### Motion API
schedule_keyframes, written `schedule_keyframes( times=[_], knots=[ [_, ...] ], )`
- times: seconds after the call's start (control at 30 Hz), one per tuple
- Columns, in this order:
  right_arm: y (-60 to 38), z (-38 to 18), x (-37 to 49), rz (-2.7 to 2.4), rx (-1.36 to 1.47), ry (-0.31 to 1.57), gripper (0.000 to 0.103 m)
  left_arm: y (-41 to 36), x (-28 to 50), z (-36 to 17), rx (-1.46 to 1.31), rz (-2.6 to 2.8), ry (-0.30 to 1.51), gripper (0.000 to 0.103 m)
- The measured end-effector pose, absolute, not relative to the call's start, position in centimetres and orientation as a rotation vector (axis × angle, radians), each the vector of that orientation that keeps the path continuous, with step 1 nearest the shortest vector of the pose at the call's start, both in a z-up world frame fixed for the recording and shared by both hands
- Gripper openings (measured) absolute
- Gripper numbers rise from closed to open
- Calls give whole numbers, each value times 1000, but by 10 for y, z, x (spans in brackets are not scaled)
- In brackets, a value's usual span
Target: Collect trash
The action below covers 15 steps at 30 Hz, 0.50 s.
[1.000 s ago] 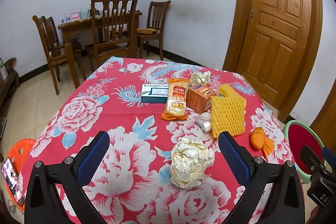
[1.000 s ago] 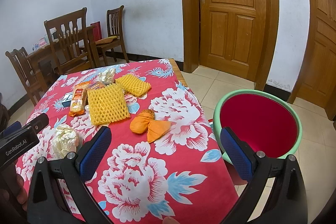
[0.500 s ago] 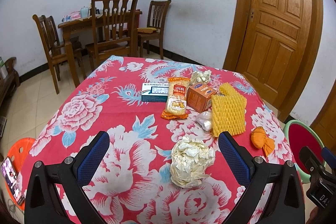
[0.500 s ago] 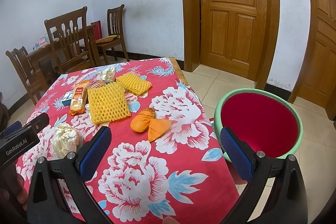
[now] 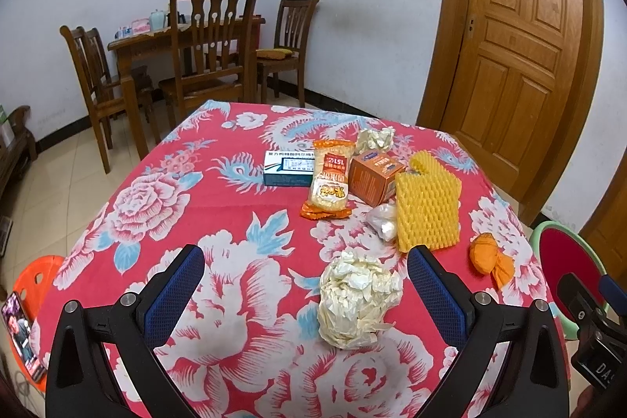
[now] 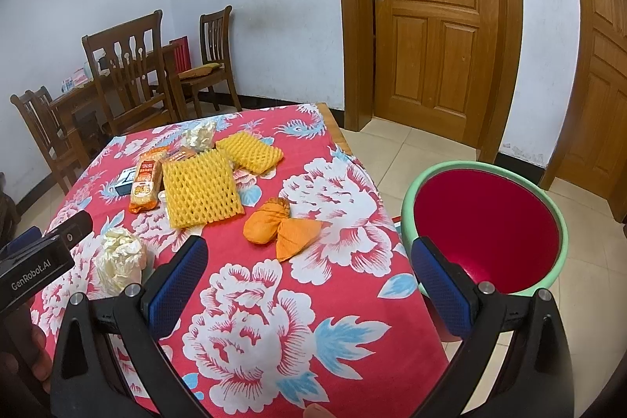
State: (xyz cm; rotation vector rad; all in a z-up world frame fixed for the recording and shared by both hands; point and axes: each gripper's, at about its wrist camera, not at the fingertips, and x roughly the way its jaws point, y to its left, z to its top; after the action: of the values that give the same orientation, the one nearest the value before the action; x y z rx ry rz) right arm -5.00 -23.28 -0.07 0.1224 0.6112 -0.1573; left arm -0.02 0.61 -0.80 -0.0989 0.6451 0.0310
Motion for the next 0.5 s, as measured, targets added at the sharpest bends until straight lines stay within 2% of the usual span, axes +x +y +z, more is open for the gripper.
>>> schedule_keyframes(
  times=[0.5],
  knots=[
    [-242,-11,-36,-156,143,662,102,4,18,-30,-104,37,739,103]
  ],
)
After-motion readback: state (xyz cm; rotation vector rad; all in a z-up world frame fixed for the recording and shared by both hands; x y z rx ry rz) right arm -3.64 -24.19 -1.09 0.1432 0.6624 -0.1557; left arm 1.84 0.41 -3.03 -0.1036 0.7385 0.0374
